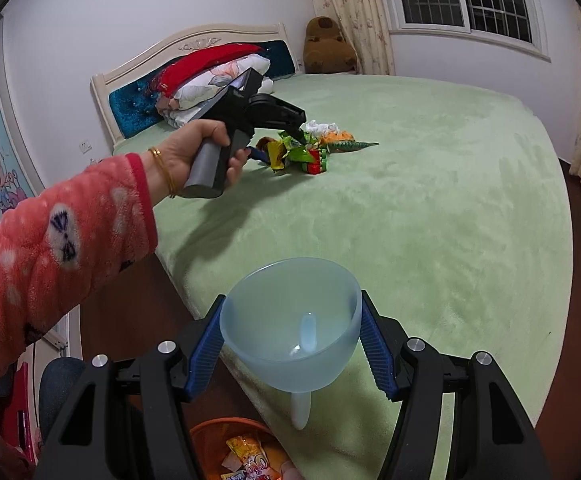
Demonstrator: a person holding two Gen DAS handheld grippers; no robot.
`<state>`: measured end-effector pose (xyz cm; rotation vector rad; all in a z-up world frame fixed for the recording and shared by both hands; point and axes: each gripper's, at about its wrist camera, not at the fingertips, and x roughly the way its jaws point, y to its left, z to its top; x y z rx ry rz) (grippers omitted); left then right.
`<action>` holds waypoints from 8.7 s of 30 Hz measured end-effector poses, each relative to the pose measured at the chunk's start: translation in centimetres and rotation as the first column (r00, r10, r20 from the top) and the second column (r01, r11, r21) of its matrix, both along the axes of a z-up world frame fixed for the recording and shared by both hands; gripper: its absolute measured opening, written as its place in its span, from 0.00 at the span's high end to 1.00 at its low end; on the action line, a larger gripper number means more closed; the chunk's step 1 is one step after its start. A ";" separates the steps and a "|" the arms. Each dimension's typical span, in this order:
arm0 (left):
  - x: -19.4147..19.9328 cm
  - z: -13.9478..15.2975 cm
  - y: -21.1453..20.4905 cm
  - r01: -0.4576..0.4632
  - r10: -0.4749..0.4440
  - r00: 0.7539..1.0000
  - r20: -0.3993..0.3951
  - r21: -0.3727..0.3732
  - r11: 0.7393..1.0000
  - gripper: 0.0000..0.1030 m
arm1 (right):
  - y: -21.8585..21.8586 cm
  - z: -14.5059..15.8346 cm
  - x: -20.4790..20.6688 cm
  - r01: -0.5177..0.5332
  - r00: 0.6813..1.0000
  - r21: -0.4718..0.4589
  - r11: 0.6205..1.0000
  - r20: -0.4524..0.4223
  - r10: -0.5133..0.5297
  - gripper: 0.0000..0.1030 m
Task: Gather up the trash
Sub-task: 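Grasp the clear plastic cup with the right tool while the left tool grasps the green snack bag, then carry the green snack bag and plastic cup with both tools over the bin, then open both tools to drop the snack bag and cup into the bin, then move both tools back over the bed toward the toys, then grasp the red toy car with the right tool and lift it, then hold the red car with the right tool while the left tool grasps the orange sock, then carry the sock and red car over the bin and release both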
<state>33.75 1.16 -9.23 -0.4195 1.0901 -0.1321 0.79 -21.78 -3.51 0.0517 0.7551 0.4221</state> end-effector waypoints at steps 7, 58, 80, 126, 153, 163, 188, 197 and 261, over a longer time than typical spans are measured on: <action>0.1 -0.6 -0.3 -0.025 0.022 0.999 -0.037 -0.088 0.996 0.66 | 0.2 0.2 -0.5 0.004 1.000 0.008 1.000 0.002 -0.004 0.40; -42.1 -11.8 2.0 0.401 -0.396 0.896 -0.198 -0.020 0.916 0.74 | 4.8 -10.7 -9.6 -0.130 0.942 -0.118 0.984 -0.325 0.085 0.40; -42.5 -20.8 -1.2 0.391 -0.344 0.831 -0.436 0.018 0.920 0.62 | 5.6 -20.2 -8.9 -0.100 0.819 -0.199 0.975 -0.573 -0.033 0.39; -36.6 -4.1 3.8 0.184 -0.195 0.980 0.034 0.216 0.959 0.21 | 4.7 -1.6 -2.6 -0.037 0.996 -0.085 0.996 -0.086 0.030 0.24; -31.1 -4.1 11.0 0.008 -0.013 0.999 0.041 0.139 0.990 0.20 | 12.3 -6.1 33.7 0.121 0.959 -0.293 0.948 -0.214 -0.188 0.63; -30.6 -3.5 9.8 0.033 -0.039 0.998 0.051 0.127 0.991 0.20 | 10.6 -3.3 30.3 0.086 0.978 -0.262 0.961 -0.162 -0.131 0.63; -8.9 1.4 5.4 -0.013 0.004 0.986 0.169 0.053 0.999 0.20 | 2.5 1.4 7.8 -0.009 1.000 -0.048 0.999 -0.013 0.008 0.63; -0.9 0.2 3.1 -0.045 0.046 0.990 0.135 -0.011 0.999 0.20 | 1.9 -0.1 5.0 -0.019 0.999 0.009 1.000 -0.047 0.019 0.63; -41.7 -17.7 -2.6 0.433 -0.375 0.869 -0.323 0.127 0.892 0.71 | 6.0 -19.1 -8.9 -0.150 0.833 -0.182 0.972 -0.553 0.025 0.63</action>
